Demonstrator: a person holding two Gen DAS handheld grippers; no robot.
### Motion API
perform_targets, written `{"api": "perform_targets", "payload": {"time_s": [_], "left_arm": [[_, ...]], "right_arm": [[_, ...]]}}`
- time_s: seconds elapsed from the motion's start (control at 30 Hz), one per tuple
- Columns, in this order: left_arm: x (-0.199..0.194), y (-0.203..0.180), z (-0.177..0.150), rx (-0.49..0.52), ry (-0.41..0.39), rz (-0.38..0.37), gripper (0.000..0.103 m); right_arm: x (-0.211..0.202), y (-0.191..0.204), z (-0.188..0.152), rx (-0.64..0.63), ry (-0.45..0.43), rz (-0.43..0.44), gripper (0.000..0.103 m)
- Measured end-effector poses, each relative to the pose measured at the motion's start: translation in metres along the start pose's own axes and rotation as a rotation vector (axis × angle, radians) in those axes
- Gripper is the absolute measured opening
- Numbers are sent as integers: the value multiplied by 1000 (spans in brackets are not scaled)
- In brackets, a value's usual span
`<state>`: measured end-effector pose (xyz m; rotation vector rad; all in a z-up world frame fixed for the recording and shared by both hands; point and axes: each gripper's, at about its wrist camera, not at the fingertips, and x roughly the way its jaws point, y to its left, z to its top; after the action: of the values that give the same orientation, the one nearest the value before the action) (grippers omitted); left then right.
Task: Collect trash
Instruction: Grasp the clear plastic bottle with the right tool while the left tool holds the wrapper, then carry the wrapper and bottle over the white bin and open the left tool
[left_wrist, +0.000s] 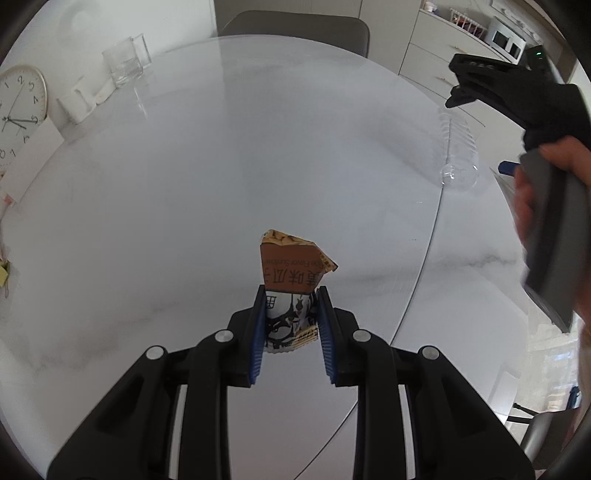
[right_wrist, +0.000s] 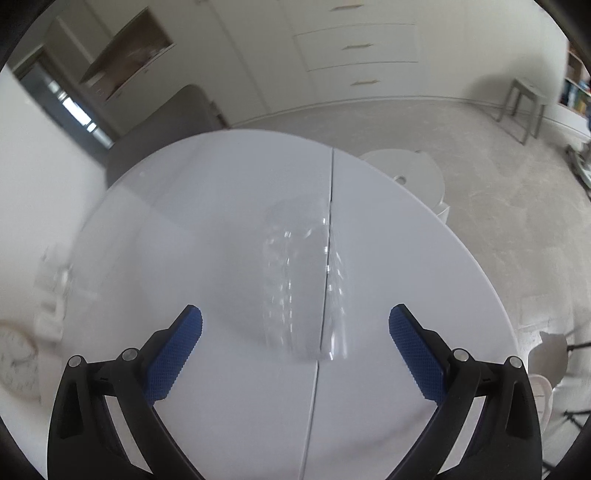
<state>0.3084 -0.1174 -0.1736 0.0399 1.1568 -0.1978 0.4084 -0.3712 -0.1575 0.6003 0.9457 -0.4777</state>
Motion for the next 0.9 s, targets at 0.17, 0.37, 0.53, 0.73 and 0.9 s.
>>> {"api": "perform_targets", "payload": {"time_s": [0.17,0.37,0.53,0.73,0.9], "left_arm": [[21,1,12,-18,13,-27,26],[24,-4,11,6,7,-31,26],[24,-4,10,1,4,-35,26],[24,-1,10,3,2,-36,26],[15,-6,10,26,-15,-22,26]], "right_arm": [[42,13,7,4,8,-143,100],[66,24,5,-84,39,-167,99],[78,23,3,-129,80,-137,62],[72,17,6,-160,80,-93,61],[50,13,1,-217,83,-14,61]]}}
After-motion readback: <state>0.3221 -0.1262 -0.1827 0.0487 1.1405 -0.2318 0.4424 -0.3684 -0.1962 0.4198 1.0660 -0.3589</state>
